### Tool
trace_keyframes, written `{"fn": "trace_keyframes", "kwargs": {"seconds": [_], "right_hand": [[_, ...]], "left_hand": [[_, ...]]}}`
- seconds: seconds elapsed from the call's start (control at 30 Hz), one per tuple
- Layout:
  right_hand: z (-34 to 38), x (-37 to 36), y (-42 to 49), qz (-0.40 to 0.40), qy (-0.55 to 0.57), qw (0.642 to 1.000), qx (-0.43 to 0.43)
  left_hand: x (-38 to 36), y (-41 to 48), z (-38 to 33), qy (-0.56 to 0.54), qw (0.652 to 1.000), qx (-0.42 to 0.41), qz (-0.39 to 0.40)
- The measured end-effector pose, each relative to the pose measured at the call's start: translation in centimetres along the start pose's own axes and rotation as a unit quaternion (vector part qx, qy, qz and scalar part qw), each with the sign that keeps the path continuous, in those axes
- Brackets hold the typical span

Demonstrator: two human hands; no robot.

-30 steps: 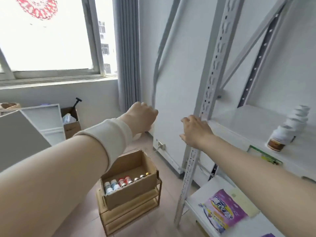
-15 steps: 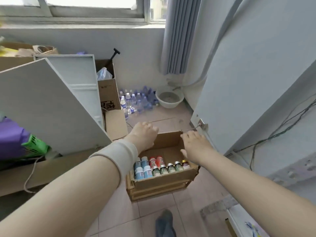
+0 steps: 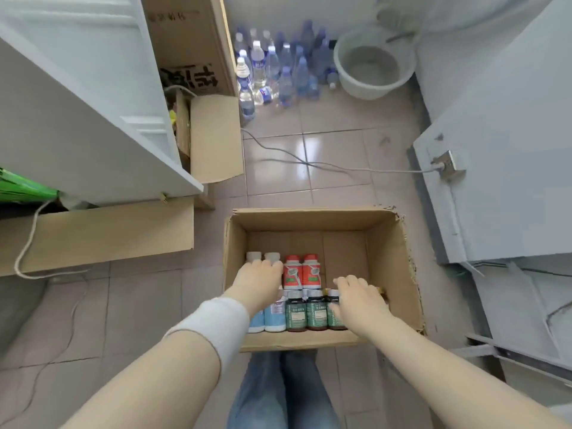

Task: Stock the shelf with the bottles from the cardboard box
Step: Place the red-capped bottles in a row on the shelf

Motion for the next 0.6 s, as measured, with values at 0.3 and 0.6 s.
{"fn": "trace_keyframes", "kwargs": {"seconds": [0.3, 0.6], "right_hand": [[-1.8, -5.8, 16.1, 0.084, 0.218, 0.969, -0.081], [-2.2, -8.0, 19.8, 0.121, 0.362, 0.919, -0.101]], "left_hand": [[-5.1, 16.3, 1.9, -0.104, 0.994, 0.010, 0.024], [-6.3, 21.2, 2.7, -0.104, 0.989, -0.023, 0.106]]}}
Point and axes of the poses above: each hand's wrist, its own y-axis towards the middle knuckle, its own x-axis out of the back of the hand, z = x × y, the point moved 2 cm from there along y, towards the middle knuckle, and after that the axes turned 4 degrees about z, right-handed, at the moved point
